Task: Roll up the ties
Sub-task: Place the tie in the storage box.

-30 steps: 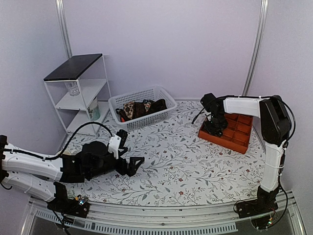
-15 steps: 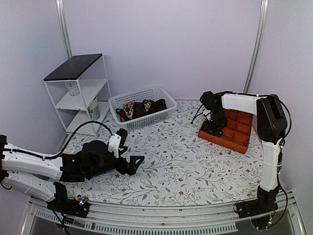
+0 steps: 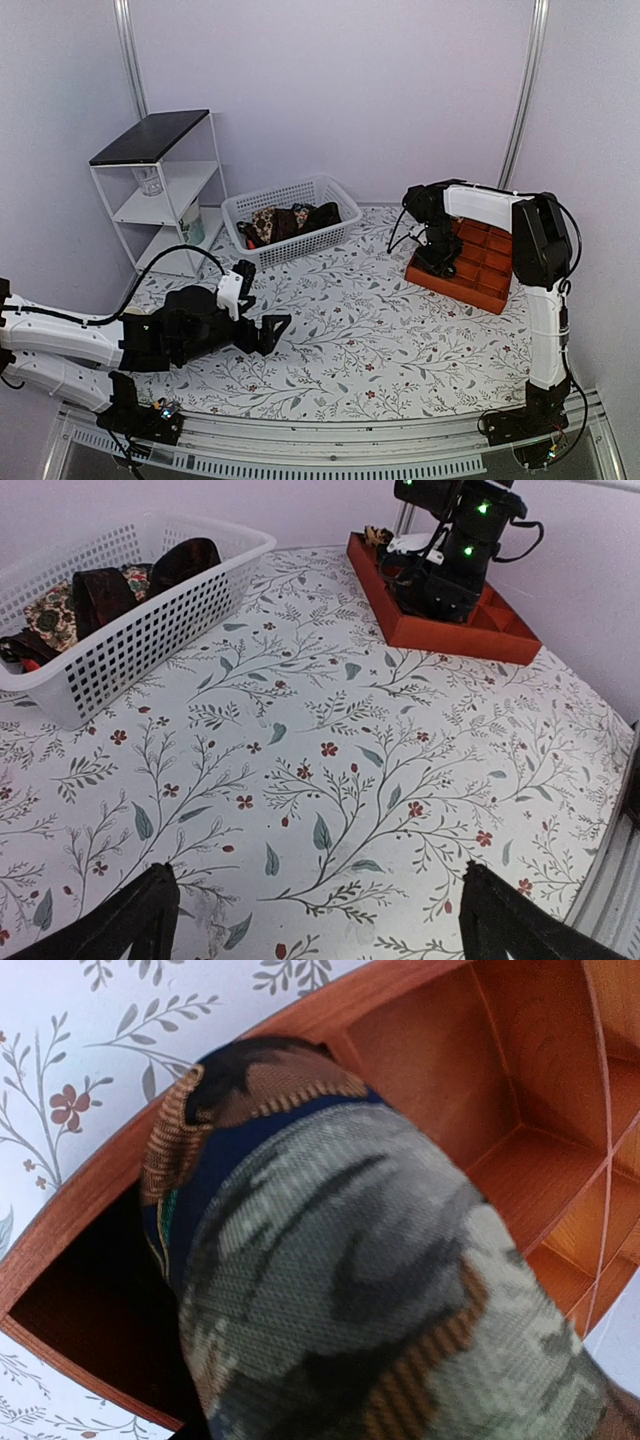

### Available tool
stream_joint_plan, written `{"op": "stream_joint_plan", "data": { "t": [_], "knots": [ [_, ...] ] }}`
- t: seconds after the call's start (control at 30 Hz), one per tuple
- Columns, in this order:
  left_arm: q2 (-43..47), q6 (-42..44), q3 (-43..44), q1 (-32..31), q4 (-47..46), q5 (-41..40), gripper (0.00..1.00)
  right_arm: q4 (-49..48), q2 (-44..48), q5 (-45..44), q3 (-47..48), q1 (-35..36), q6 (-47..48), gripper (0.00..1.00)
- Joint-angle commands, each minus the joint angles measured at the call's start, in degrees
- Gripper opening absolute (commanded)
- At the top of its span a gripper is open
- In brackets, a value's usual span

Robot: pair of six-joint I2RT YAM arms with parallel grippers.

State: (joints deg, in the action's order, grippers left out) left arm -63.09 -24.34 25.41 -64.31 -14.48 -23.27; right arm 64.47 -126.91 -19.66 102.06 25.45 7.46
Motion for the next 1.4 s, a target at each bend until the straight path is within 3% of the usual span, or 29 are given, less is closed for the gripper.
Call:
{"op": "stream_joint_plan", "data": {
  "t": [0.0,0.47,0.93,1.37],
  "knots": [
    [1.19,-0.80,0.26,0.75,0.21,-1.32,0.98,4.80,-16.33,19.65,-4.17,0.52,4.34,0.45],
    [1.48,0.28,1.13,0.84,0.55,-1.34,0.98,-1.51,-2.57,20.02,-6.19,-0.17,2.10,0.63],
    [0.35,0.39,1.79,0.79,0.16,-0.12,0.99,-9.21,5.55,26.03,-10.92,-2.13,-1.02,0.72],
    [-2.09,1.41,3.07,0.78,-0.47,0.50,0.98,-9.41,11.93,25.53,-13.97,-3.03,-2.42,0.80]
  ]
}}
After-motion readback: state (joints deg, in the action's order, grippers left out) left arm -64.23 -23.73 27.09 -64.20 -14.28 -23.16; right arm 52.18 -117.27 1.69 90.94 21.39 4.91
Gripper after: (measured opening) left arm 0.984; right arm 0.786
